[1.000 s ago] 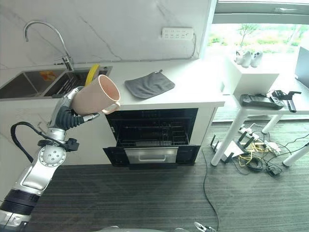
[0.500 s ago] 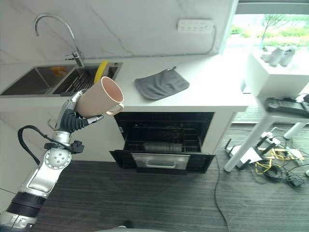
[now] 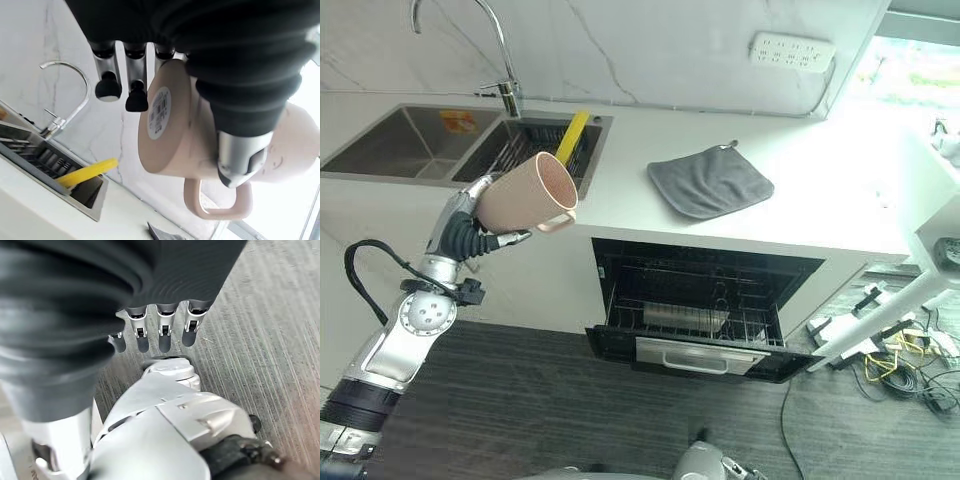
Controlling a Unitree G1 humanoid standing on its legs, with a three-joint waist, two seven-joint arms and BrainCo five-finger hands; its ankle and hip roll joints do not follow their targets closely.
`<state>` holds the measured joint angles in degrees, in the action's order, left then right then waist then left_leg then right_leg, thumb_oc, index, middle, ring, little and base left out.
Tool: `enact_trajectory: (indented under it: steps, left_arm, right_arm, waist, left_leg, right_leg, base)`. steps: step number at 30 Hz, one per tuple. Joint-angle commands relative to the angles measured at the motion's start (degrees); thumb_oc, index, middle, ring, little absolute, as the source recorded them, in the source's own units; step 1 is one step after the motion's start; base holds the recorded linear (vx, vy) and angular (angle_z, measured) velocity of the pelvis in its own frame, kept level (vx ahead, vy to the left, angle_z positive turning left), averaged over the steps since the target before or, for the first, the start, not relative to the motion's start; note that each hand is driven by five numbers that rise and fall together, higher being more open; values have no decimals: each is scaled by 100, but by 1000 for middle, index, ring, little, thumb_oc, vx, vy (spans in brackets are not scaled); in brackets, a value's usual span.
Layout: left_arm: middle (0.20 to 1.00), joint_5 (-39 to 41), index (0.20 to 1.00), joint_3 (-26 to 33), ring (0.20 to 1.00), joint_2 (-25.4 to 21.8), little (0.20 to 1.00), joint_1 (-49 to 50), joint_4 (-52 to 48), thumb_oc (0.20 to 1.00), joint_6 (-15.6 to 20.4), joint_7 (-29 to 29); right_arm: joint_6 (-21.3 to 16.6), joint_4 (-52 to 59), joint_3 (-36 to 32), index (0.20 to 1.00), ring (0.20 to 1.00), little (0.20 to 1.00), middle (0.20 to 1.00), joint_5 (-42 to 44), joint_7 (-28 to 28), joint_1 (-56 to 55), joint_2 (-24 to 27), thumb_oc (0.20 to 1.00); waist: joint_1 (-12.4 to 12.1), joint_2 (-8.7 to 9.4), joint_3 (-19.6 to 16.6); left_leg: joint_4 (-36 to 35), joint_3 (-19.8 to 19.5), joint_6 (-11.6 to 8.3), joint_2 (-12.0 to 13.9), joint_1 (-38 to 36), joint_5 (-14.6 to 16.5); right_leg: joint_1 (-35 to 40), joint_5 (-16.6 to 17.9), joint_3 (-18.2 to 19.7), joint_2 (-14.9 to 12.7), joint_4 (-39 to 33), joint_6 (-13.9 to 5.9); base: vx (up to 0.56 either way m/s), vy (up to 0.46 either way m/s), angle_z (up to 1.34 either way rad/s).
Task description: Place the dishes in the dishwasher.
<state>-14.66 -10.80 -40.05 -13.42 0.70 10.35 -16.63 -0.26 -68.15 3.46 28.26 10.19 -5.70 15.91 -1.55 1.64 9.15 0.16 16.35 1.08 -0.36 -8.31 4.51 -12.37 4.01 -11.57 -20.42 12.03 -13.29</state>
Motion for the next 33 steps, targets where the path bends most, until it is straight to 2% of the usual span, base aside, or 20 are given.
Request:
enact_trajectory:
  steps: [1, 3, 5, 7, 9, 10, 11, 13, 15, 16, 18, 23, 26, 29, 32, 33]
  left_arm:
    - [200, 51, 200, 281, 200, -37, 200, -260, -547, 200, 206, -57]
    - [200, 28, 200, 310, 200, 9, 200, -196, -608, 200, 150, -22]
    - [200, -43, 200, 312, 200, 74, 200, -153, -602, 200, 117, -74]
    - [200, 7, 200, 350, 200, 93, 200, -100, -680, 200, -21, -115]
    - [200, 46, 200, 379, 200, 116, 200, -63, -720, 200, -62, -102]
    - [200, 52, 200, 374, 200, 142, 200, -58, -734, 200, -86, -98]
    - [200, 58, 200, 271, 200, 225, 200, -105, -765, 200, -135, -137]
    - [200, 6, 200, 146, 200, 299, 200, -216, -817, 200, -108, -226]
    - [200, -14, 200, 109, 200, 326, 200, -259, -823, 200, -80, -251]
    - [200, -29, 200, 88, 200, 358, 200, -316, -836, 200, -25, -246]
    - [200, -167, 200, 91, 200, 419, 200, -264, -926, 200, -2, -142]
    - [200, -201, 200, 171, 200, 389, 200, -118, -871, 200, -16, -138]
    - [200, -140, 200, 257, 200, 278, 200, -103, -845, 200, 23, -187]
    - [200, -53, 200, 314, 200, 191, 200, -90, -836, 200, 18, -259]
    - [200, 78, 200, 340, 200, 142, 200, -97, -770, 200, 58, -353]
    - [200, 281, 200, 376, 200, 129, 200, -86, -715, 200, 84, -373]
  right_arm:
    - [109, -26, -12, 1000, 1000, 1000, 1000, 12, -7, 70, -106, 1000]
    - [163, -38, 21, 1000, 1000, 1000, 1000, -34, 1, 103, -136, 1000]
    - [248, -74, 138, 1000, 1000, 1000, 1000, -39, -10, 165, -157, 1000]
    - [357, -131, 266, 1000, 1000, 1000, 1000, -149, -34, 238, -102, 1000]
    - [397, -151, 299, 1000, 1000, 1000, 1000, -190, -69, 263, -41, 1000]
    - [406, -166, 303, 1000, 1000, 1000, 1000, -164, -95, 270, 5, 1000]
    - [410, -223, 218, 1000, 1000, 1000, 1000, 30, -126, 299, 196, 1000]
    - [297, -226, 151, 1000, 1000, 1000, 1000, 96, -78, 312, 320, 1000]
    - [231, -239, 131, 1000, 1000, 1000, 1000, 147, -63, 308, 348, 1000]
    - [119, -246, 83, 1000, 1000, 1000, 1000, 247, -91, 303, 328, 1000]
    - [154, -273, 16, 1000, 1000, 1000, 1000, 456, -109, 260, 266, 1000]
    - [188, -341, -27, 1000, 1000, 1000, 1000, 336, -338, 83, 37, 1000]
    - [158, -377, -203, 1000, 1000, 1000, 1000, 558, -606, -31, -6, 1000]
    - [102, -452, -400, 1000, 1000, 1000, 1000, 413, -679, -132, 63, 1000]
    - [-67, -465, -484, 1000, 1000, 1000, 1000, 202, -681, -260, 114, 1000]
    - [-255, -440, -583, 1000, 1000, 1000, 1000, 390, -681, -364, 168, 1000]
  waist:
    - [13, -77, -147]
    - [-14, -66, -212]
    - [4, -55, -288]
    - [30, -18, -335]
    - [23, -29, -338]
    - [12, -47, -332]
    - [-3, -204, -295]
    - [-16, -339, -143]
    - [-11, -364, -96]
    - [20, -341, -65]
    - [21, -320, -80]
    - [24, -317, -146]
    - [79, -301, -153]
    - [124, -276, -160]
    - [175, -231, -169]
    - [210, -181, -178]
  left_leg:
    - [448, -201, -1, 270, 150, 390]
    - [544, -175, -45, 384, 146, 395]
    - [751, -159, -156, 595, 155, 405]
    - [1202, -186, -267, 728, 230, 500]
    - [1526, -210, -361, 829, 389, 375]
    - [1601, -243, -416, 892, 494, 213]
    - [1171, -317, -635, 1079, 683, -350]
    - [772, -330, -924, 1363, 1064, -1182]
    - [689, -342, -979, 1431, 1172, -1355]
    - [347, -43, -925, 1400, 1040, -1067]
    - [-125, 74, -879, 1251, 727, -1007]
    - [-321, 60, -756, 1031, 419, -820]
    - [-345, 146, -667, 980, 386, -747]
    - [-356, 190, -615, 959, 361, -696]
    - [-356, 279, -584, 967, 335, -661]
    - [-336, 339, -567, 983, 313, -631]
  right_leg:
    - [403, 302, -79, 154, 258, 59]
    - [549, 115, -186, 245, 163, 78]
    - [718, -262, -259, 497, 47, 152]
    - [900, -414, -196, 742, -105, 312]
    - [1023, -466, -159, 860, -209, 421]
    - [1102, -491, -129, 924, -278, 478]
    - [1322, -521, -131, 1082, -520, 559]
    - [1505, -599, -193, 1133, -663, 594]
    - [1544, -609, -254, 1120, -698, 605]
    - [1573, -507, -525, 961, -824, 532]
    - [1624, -294, -733, 774, -985, 380]
    - [1595, -255, -673, 635, -910, 236]
    - [1528, -248, -596, 585, -862, 175]
    - [1507, -242, -508, 580, -870, 142]
    - [1498, -228, -481, 572, -887, 124]
    - [1493, -221, -462, 569, -888, 113]
  base:
    - [294, -378, 24]
    - [183, -239, 13]
    - [233, -290, -3]
    - [264, -244, 3]
    - [160, -113, -20]
    - [164, 49, -43]
    - [126, 121, -34]
    - [13, 184, -3]
    - [-42, 138, 15]
    - [-15, 205, 2]
    - [48, 204, 1]
    - [82, 74, -5]
    - [20, 40, 9]
    - [0, -1, -1]
    - [-16, -21, -14]
    - [-17, -32, -14]
